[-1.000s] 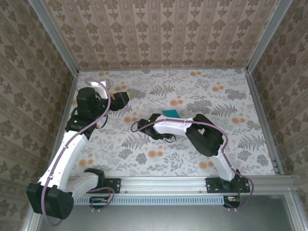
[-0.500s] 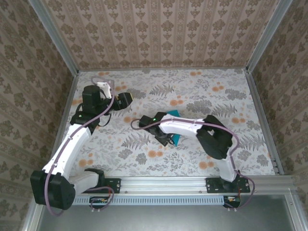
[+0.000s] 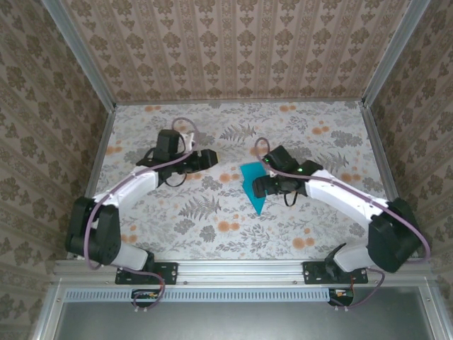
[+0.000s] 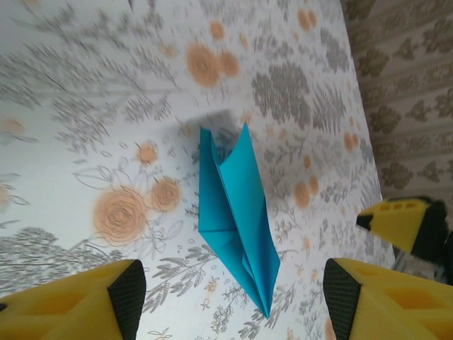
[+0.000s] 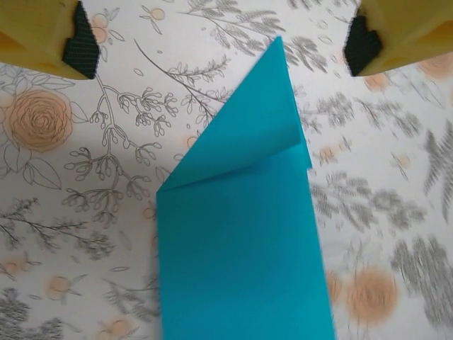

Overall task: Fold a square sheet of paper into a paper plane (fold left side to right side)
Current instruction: Turn over the paper at the center of the table, then fold the wing for the fifth time at the center of the table.

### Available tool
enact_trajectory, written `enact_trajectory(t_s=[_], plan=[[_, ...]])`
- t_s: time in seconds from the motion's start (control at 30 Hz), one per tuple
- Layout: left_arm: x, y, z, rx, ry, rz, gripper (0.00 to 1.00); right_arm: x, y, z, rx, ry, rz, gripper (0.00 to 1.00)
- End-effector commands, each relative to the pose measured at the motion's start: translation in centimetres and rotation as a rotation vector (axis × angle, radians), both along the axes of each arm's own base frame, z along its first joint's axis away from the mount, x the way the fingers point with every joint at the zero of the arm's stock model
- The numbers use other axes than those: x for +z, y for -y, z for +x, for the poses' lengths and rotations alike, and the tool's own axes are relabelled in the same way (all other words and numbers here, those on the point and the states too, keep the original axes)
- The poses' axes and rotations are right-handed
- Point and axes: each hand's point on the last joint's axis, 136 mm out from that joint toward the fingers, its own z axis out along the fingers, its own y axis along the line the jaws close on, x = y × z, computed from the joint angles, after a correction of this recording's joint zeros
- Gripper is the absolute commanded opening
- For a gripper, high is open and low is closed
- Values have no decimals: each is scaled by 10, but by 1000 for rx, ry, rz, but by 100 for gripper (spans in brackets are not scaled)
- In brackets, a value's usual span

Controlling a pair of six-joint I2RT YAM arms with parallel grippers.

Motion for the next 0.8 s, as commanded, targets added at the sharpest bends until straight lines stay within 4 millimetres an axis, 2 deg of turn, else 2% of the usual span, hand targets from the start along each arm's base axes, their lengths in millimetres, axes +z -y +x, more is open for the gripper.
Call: enact_trajectory(t_s=[0.0,0.03,0.23,0.3,0.47,0.53,0.77], plan=[[2,23,7,-44,1,-53,69,24,-11,15,-49,97,236,100],[-3,37,0,-80,-11,-52,69,26,-7,17,-68,104,272,100],[-36,78,-1,-166,-83,-58,66,27,13,22,-162,146,451,100],[-49,88,0,-185,-109,-60,65,24,17,21,-177,144,461,100],[-65,101,8,-196,-137,-68,58,20,20,19,-172,131,461,100],[-69,103,9,-205,-142,-71,52,18,20,20,-169,134,462,100],[-71,102,10,-245,-93,-82,18,15,10,25,-74,154,452,100]])
